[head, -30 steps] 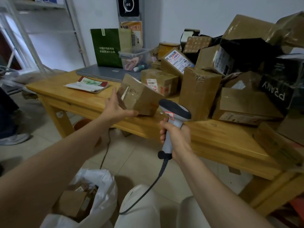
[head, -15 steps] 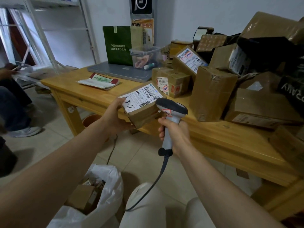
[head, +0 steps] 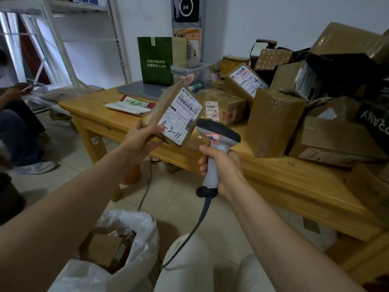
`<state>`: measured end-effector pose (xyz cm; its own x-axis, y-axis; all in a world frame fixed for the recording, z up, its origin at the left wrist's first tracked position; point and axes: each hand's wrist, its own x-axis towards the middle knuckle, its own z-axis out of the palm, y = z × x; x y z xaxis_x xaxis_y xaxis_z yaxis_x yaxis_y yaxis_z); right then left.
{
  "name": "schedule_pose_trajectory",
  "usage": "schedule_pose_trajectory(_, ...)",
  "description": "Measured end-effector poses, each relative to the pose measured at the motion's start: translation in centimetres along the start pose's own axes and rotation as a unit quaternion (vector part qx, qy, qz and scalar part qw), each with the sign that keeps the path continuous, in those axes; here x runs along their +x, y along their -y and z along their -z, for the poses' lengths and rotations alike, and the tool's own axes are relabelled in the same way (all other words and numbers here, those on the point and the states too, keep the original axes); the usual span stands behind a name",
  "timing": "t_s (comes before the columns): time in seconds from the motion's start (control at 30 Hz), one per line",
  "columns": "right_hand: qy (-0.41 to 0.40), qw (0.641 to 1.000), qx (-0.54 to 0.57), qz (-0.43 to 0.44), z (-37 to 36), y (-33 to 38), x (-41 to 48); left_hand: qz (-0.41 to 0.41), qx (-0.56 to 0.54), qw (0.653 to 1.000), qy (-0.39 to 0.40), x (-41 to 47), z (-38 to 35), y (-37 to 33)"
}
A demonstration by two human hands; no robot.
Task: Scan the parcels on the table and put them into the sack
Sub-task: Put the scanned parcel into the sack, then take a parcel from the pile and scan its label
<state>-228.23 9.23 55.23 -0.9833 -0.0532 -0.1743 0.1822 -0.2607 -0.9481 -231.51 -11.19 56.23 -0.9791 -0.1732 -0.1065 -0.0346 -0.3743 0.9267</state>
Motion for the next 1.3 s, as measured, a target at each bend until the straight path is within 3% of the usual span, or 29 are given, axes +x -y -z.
schedule_pose_trajectory(0.2, 0.046, 0.997, 0.053, -0.017, -1.2, 1.8, -1.1, -0.05, 0.067, 0.996, -0.011, -0.2, 0.8, -0.8)
schedule_pose_trajectory(0.47, 0.045, 0.997, 0.053, -0.017, -1.7, 2.4, -1.5, -0.06, 0.086, 0.994, -0.033, -0.4, 1.7, -0.8)
schedule_pose_trajectory(1.3, 0.076, 0.995, 0.064, -0.032, -3.8, 2.4, -2.4, -0.054, 0.047, 0.995, -0.072, -1.1, 3.9, -1.3)
